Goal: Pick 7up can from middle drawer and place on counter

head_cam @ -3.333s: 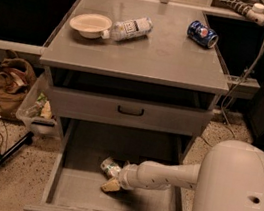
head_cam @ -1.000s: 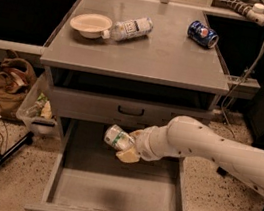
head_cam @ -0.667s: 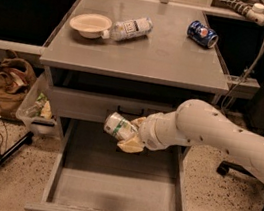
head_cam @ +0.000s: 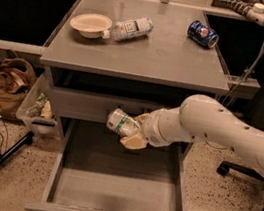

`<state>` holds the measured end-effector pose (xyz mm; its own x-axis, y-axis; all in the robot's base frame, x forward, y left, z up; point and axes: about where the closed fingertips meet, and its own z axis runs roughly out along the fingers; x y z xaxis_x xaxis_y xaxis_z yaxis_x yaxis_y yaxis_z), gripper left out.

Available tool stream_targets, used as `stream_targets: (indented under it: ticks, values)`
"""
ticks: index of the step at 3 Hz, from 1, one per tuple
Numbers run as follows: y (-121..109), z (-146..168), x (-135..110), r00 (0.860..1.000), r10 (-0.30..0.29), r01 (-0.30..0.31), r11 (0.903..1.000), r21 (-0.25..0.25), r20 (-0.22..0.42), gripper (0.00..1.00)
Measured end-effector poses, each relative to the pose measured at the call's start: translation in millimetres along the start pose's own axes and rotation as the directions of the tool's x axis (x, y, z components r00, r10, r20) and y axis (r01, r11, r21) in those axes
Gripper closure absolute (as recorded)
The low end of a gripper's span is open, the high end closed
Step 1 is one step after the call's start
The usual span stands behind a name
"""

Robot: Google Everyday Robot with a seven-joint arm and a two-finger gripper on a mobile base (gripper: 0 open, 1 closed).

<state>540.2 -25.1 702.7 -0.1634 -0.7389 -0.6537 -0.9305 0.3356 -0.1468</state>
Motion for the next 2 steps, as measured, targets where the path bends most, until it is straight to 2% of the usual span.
stream_targets:
  ticks: [1,2]
  values:
    - [-23,-46,-38,1.000,-0.016,0.015,0.9988,0.047,0.027,1.00]
    - [-57,-85,-81,0.993,-0.066,0.059,0.9956,0.073,0.095,1.00]
